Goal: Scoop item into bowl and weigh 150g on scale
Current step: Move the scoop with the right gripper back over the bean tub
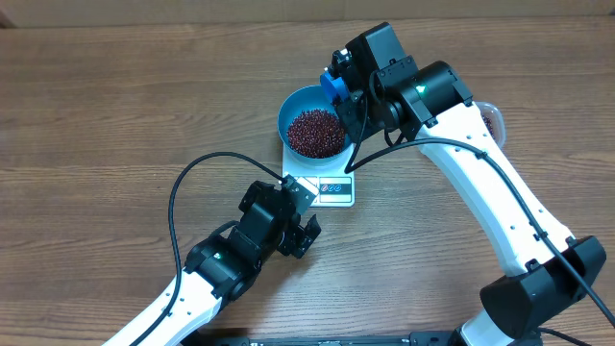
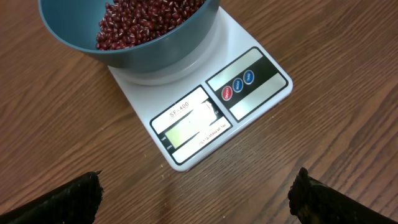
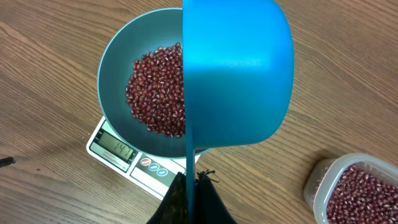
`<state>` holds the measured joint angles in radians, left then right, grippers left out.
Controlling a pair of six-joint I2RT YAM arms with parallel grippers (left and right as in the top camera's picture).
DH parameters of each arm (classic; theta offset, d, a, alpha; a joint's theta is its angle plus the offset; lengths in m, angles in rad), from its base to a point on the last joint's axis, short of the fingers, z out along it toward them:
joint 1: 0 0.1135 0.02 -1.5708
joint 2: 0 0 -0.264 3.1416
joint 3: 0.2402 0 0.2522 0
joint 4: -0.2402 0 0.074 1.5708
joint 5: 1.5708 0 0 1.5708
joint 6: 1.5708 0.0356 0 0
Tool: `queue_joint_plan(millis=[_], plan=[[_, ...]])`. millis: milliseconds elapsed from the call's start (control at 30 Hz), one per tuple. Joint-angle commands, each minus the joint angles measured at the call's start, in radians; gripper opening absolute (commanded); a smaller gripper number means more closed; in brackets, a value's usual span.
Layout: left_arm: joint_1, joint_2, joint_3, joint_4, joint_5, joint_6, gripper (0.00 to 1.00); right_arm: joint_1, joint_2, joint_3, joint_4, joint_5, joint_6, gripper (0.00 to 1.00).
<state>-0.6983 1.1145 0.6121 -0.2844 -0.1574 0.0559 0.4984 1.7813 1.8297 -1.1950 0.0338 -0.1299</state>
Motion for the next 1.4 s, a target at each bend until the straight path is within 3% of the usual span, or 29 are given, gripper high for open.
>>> queue_joint_plan(millis=[0, 533, 767, 1033, 1367], plan=[[0.004, -0.01, -0.007, 0.001, 0.001, 0.011, 1.0, 0.002, -0.006, 0.028, 0.005, 0.01, -0.011, 0.04], [0.004, -0.01, -0.007, 0.001, 0.0, 0.011, 1.0, 0.002, -0.006, 0.028, -0.012, 0.01, -0.039, 0.04], [0.004, -0.01, -0.007, 0.001, 0.0, 0.011, 1.0, 0.002, -0.006, 0.028, -0.019, -0.002, 0.098, 0.04], [0.004, -0.01, -0.007, 0.001, 0.0, 0.011, 1.0, -0.015, -0.006, 0.029, -0.022, -0.282, 0.233, 0.04], [0.005, -0.01, -0.007, 0.001, 0.0, 0.011, 0.99, -0.076, -0.006, 0.03, 0.056, -0.459, 0.291, 0.04]])
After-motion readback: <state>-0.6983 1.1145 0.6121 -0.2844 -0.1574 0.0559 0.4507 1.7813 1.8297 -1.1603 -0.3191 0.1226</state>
